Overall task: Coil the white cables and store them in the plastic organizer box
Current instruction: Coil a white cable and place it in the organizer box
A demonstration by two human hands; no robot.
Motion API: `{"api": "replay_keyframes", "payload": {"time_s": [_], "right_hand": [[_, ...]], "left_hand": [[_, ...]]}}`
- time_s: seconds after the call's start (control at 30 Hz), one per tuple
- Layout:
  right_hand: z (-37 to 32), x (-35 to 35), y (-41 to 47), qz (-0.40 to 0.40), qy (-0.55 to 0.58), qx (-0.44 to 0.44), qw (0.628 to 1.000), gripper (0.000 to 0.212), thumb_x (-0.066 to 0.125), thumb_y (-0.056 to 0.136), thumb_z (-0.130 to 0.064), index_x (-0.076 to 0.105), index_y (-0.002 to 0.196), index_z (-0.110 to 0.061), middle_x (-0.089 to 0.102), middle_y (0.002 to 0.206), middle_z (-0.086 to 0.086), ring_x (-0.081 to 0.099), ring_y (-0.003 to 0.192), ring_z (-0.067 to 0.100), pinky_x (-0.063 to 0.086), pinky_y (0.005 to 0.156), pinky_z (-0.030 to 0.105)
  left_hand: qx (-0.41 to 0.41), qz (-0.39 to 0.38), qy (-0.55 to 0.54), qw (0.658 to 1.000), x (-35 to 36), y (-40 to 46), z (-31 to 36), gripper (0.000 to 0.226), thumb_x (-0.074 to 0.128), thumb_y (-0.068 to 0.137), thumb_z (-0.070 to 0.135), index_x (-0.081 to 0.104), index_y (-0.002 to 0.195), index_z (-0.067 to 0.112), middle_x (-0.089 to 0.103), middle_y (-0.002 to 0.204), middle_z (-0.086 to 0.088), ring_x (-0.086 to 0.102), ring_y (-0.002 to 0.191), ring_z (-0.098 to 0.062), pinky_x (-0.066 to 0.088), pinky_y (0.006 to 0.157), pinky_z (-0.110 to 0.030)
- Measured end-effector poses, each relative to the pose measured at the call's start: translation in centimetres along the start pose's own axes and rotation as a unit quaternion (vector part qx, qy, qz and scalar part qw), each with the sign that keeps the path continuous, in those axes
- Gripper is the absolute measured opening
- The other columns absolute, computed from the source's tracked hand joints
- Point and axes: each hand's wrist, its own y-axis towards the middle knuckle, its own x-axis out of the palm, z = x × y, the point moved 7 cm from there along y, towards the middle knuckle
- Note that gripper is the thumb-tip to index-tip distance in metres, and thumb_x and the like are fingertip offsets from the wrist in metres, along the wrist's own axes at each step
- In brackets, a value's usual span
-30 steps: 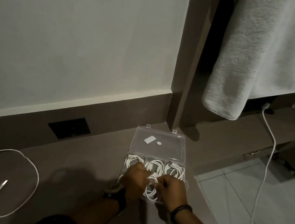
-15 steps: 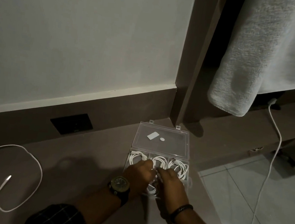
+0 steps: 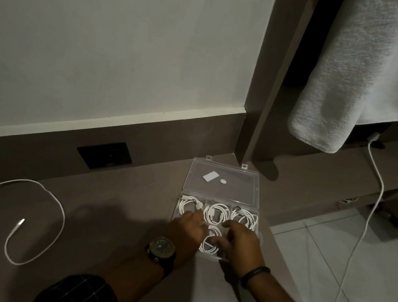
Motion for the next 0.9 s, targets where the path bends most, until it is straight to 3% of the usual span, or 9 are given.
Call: {"api": "replay_keyframes", "payload": {"time_s": [0.07,0.1,0.23,0.33,0.43,0.63,0.73,0.8,0.9], "right_hand": [[0.3,-0.5,-0.3,-0.025,0.028,-0.015,0.999,0.021,0.083,0.065,-0.024,0.063,0.071,-0.026,0.065,0.071,0.000,0.060,0.064,0.010,0.048,0.058,0.011],[0.5,-0.8,-0.6,-0.037,0.025,-0.027,0.999,0.024,0.084,0.064,-0.022,0.061,0.064,-0.030,0.064,0.072,-0.001,0.058,0.066,0.007,0.044,0.058,0.010],[1.3,-1.2,-1.2,-0.051,0.007,-0.041,0.998,0.011,0.078,0.072,-0.013,0.073,0.080,-0.017,0.068,0.086,0.001,0.058,0.076,0.010,0.044,0.069,0.014],[1.1,-1.1,-0.7,-0.009,-0.012,-0.052,0.999,0.012,0.071,0.076,-0.003,0.072,0.085,-0.011,0.071,0.089,0.005,0.059,0.081,0.013,0.047,0.078,0.021],[0.6,-0.3,0.3,-0.007,-0.061,-0.068,0.996,0.017,0.069,0.079,-0.007,0.071,0.095,-0.010,0.070,0.098,0.010,0.063,0.091,0.022,0.045,0.084,0.024],[-0.1,1.1,1.4,-0.024,-0.186,-0.055,0.981,0.010,0.061,0.079,-0.009,0.066,0.087,-0.010,0.060,0.102,0.008,0.062,0.090,0.025,0.049,0.077,0.030],[0.3,2.1,1.3,-0.064,-0.238,-0.051,0.968,0.014,0.059,0.080,-0.014,0.069,0.089,-0.009,0.059,0.101,0.010,0.058,0.093,0.026,0.048,0.078,0.029],[0.6,2.1,1.1,-0.057,-0.208,-0.052,0.975,0.018,0.053,0.086,-0.017,0.069,0.082,-0.009,0.056,0.097,0.010,0.055,0.086,0.023,0.044,0.075,0.027],[0.9,1.5,0.8,-0.039,-0.098,-0.016,0.994,0.040,0.040,0.095,-0.033,0.064,0.066,-0.017,0.051,0.081,0.006,0.047,0.075,0.016,0.033,0.070,0.025]], "left_hand": [[0.006,0.000,0.001,1.000,0.1,-0.2,0.0,0.021,0.054,0.082,0.007,0.073,0.073,0.012,0.067,0.072,-0.009,0.062,0.058,-0.025,0.052,0.046,-0.029],[-0.001,-0.005,-0.014,1.000,0.2,-0.3,-0.1,0.014,0.062,0.080,0.006,0.072,0.071,0.011,0.067,0.071,-0.010,0.062,0.057,-0.025,0.052,0.046,-0.029],[-0.020,-0.005,-0.059,0.998,1.6,-0.3,-0.7,0.010,0.075,0.071,0.007,0.068,0.065,0.011,0.065,0.069,-0.011,0.060,0.055,-0.026,0.048,0.047,-0.029],[-0.040,-0.079,-0.030,0.996,3.6,-0.1,-0.8,0.011,0.079,0.068,0.016,0.069,0.063,0.016,0.066,0.075,-0.010,0.061,0.056,-0.025,0.049,0.045,-0.026],[-0.042,-0.120,0.023,0.992,4.7,-0.3,-0.6,0.010,0.078,0.065,0.020,0.069,0.063,0.015,0.070,0.083,-0.011,0.060,0.055,-0.024,0.044,0.041,-0.024],[-0.046,-0.111,-0.026,0.992,3.8,-0.1,-1.1,0.007,0.066,0.073,0.014,0.068,0.067,0.011,0.066,0.080,-0.017,0.062,0.063,-0.028,0.048,0.052,-0.028],[0.015,-0.069,-0.041,0.997,2.7,-0.3,-0.4,0.019,0.065,0.075,0.013,0.066,0.056,0.011,0.064,0.062,-0.014,0.059,0.052,-0.028,0.049,0.046,-0.028],[0.058,-0.023,-0.022,0.998,2.0,-0.6,0.3,0.022,0.063,0.079,0.010,0.069,0.058,0.011,0.065,0.057,-0.010,0.060,0.052,-0.026,0.050,0.047,-0.028],[0.032,0.021,-0.040,0.998,0.8,-0.3,0.5,0.015,0.067,0.074,0.011,0.069,0.059,0.011,0.062,0.054,-0.009,0.057,0.049,-0.026,0.050,0.044,-0.026]]}}
